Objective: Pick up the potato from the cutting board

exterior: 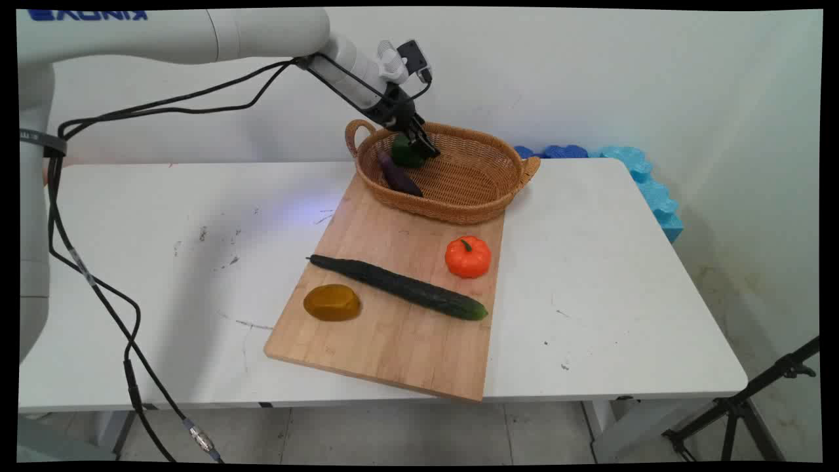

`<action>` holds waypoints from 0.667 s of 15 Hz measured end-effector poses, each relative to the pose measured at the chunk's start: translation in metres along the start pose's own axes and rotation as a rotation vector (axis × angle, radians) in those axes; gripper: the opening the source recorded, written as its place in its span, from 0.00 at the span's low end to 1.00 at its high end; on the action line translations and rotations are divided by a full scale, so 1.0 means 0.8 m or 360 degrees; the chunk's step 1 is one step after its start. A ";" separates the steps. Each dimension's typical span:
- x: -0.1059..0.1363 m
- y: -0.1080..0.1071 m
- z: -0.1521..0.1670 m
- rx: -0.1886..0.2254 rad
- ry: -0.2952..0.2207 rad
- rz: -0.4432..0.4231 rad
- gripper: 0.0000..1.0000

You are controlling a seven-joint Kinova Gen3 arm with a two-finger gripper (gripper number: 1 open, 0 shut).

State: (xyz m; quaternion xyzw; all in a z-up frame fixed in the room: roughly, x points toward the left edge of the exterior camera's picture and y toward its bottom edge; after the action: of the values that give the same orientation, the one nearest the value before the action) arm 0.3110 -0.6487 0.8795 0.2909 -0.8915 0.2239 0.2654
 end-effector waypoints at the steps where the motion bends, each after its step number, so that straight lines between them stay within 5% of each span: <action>1: 0.000 0.001 -0.002 -0.0003 0.0002 0.0003 1.00; 10: -0.003 0.040 -0.068 -0.0026 0.0049 -0.0045 1.00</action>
State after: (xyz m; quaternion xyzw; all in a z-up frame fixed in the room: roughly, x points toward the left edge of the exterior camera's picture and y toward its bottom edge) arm 0.3108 -0.5947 0.9116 0.2978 -0.8850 0.2172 0.2845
